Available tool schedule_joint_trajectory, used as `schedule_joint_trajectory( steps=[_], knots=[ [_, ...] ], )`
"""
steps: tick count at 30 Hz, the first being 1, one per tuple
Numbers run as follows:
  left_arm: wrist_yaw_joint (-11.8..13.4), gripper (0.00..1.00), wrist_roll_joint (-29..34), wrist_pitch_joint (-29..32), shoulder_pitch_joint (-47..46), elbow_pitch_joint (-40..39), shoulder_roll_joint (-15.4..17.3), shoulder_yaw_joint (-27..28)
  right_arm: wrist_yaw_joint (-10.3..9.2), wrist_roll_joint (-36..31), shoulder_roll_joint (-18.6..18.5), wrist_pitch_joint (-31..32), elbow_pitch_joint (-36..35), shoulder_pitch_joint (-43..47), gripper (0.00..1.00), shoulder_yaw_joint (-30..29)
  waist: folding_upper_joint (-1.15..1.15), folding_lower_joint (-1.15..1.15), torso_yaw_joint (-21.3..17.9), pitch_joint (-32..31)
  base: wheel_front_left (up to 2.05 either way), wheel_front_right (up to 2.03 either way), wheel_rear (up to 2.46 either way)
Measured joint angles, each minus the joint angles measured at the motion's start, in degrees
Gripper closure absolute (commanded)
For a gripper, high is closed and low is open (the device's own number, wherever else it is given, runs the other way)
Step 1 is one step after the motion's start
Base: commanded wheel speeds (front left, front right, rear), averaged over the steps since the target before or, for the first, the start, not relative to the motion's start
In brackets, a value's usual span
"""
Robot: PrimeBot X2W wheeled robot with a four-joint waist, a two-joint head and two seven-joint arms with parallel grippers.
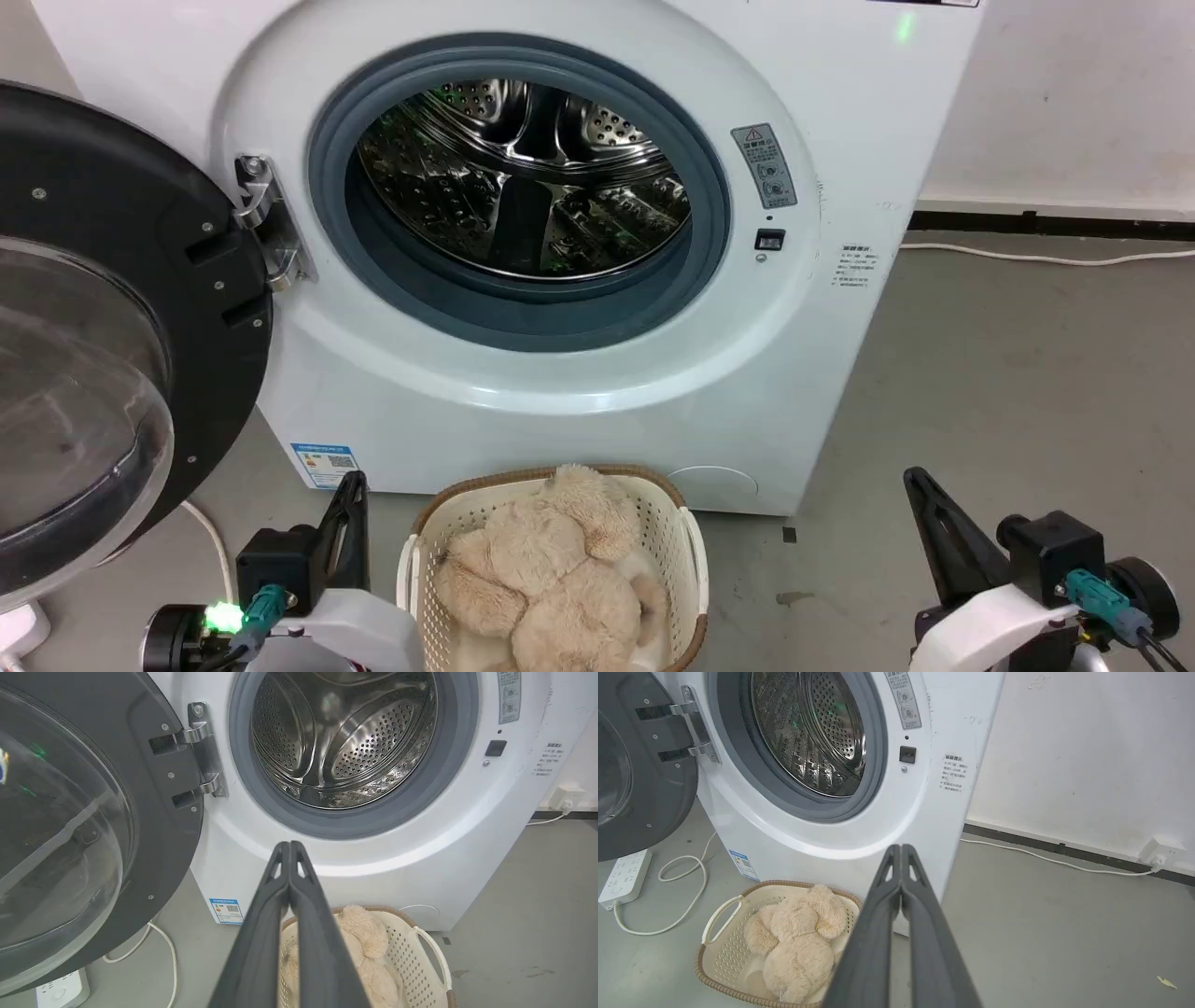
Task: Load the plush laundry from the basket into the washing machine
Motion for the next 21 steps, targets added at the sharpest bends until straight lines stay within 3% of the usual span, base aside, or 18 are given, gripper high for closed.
schedule_joint_trajectory(
  steps=[21],
  knots=[
    [0.0, 1.0, 0.0, 0.0, 0.0, 0.0, 0.0, 0.0, 0.01, 0.0, 0.0, 0.0, 0.0, 0.0, 1.0, 0.0, 0.0, 0.0, 0.0, 0.0, 0.0, 0.0, 0.0]
  ],
)
